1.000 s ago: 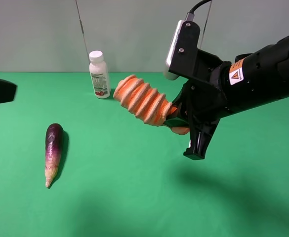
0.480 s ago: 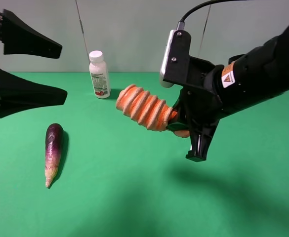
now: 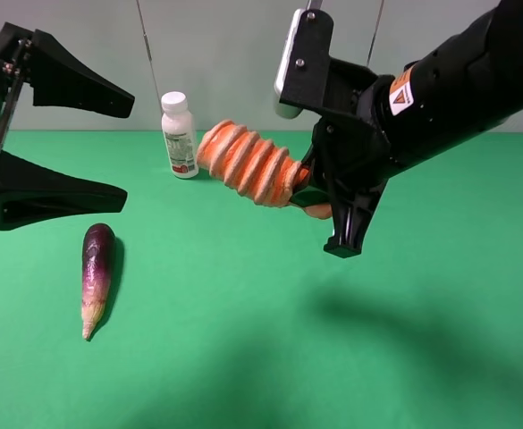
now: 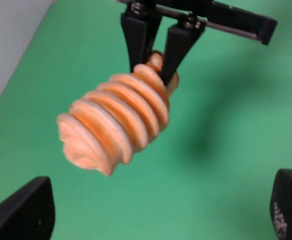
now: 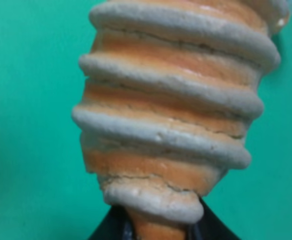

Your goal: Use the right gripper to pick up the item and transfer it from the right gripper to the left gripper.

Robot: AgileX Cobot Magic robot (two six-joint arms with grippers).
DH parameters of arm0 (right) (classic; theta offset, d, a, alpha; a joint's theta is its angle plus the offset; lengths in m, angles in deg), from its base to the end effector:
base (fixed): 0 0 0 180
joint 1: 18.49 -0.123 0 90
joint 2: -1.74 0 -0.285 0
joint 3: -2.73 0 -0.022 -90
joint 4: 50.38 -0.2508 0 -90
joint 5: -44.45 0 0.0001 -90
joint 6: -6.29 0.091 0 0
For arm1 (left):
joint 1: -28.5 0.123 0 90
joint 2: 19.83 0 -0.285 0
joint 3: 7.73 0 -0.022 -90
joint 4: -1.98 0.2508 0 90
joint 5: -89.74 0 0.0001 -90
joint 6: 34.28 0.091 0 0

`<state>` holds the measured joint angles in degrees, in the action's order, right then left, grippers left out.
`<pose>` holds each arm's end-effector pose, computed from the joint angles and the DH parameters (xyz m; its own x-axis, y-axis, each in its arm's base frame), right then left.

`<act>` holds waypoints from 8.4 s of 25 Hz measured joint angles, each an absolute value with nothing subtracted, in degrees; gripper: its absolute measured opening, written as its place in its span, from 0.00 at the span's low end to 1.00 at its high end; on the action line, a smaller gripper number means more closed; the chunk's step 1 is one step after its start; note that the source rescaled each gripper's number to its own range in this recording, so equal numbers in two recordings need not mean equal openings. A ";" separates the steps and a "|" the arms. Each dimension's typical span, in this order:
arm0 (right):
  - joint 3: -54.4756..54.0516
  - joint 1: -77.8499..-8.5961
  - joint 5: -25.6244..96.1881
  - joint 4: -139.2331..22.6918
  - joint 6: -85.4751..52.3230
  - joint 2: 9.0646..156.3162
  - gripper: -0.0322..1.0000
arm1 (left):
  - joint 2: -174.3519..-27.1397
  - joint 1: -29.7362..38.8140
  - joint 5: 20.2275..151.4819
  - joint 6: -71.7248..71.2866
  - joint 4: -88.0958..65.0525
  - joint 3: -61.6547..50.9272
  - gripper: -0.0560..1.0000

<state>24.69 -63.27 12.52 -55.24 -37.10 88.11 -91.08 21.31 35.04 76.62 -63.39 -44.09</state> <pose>0.1995 0.2037 0.2796 0.0362 -0.8548 -0.5177 -0.9056 0.1910 -0.3787 0.1848 -0.0914 0.2926 0.1184 0.5664 -0.8156 0.9287 0.2276 0.2929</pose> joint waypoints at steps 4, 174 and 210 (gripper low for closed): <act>22.90 -63.27 9.83 -55.24 -37.10 88.11 0.05 | -91.08 21.31 34.75 78.13 -63.39 -44.09 0.81; 45.97 -37.79 -13.06 -44.55 17.13 12.26 1.00 | -123.17 4.24 47.89 112.54 -96.69 -37.78 0.09; 51.84 -27.12 -13.99 -46.36 16.02 9.22 1.00 | -123.17 4.24 49.21 108.72 -96.69 -37.78 0.06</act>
<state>51.84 -27.12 -13.99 -46.36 16.02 9.22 -123.17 4.24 49.21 108.72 -96.69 -37.78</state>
